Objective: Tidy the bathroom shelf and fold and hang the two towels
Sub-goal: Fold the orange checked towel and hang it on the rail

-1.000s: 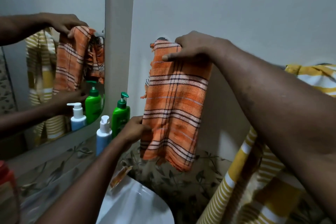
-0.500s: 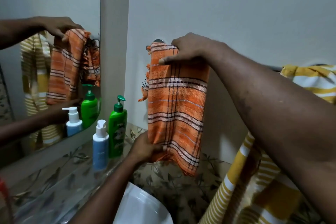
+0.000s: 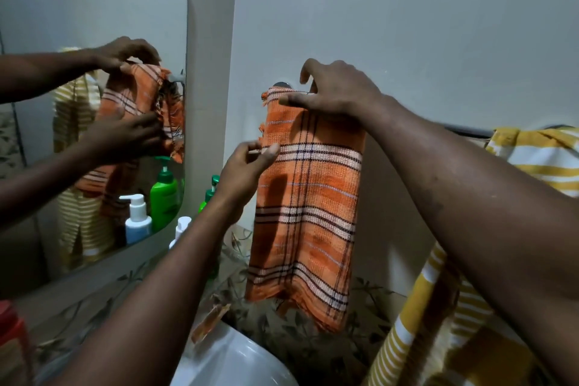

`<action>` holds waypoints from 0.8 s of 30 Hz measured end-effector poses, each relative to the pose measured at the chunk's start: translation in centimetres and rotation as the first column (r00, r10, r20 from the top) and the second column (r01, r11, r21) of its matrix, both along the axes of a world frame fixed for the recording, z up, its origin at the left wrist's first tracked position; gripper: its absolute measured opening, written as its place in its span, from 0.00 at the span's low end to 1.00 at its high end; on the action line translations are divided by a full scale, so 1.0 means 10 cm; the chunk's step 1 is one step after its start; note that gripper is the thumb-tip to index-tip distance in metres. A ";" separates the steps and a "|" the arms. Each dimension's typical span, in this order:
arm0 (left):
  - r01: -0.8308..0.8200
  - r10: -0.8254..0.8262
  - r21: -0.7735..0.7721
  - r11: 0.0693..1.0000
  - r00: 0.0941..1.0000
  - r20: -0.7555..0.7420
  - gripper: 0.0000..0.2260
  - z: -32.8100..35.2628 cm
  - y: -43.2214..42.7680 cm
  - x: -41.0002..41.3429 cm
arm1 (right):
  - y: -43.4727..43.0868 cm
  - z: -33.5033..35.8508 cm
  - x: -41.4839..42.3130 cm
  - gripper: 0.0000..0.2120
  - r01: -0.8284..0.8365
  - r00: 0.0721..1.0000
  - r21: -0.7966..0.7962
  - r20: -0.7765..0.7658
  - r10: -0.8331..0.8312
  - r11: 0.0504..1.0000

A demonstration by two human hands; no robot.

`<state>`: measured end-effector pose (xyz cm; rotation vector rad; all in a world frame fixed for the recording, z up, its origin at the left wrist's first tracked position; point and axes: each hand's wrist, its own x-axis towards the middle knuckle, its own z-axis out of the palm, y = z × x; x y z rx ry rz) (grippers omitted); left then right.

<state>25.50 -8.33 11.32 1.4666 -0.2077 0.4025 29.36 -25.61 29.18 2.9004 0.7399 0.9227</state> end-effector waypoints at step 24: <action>-0.313 0.014 0.721 0.618 0.921 0.389 0.23 1.35 -0.09 0.37 | -0.24 -0.18 -0.29 0.30 0.228 0.968 -0.118 0.138 -0.211 0.967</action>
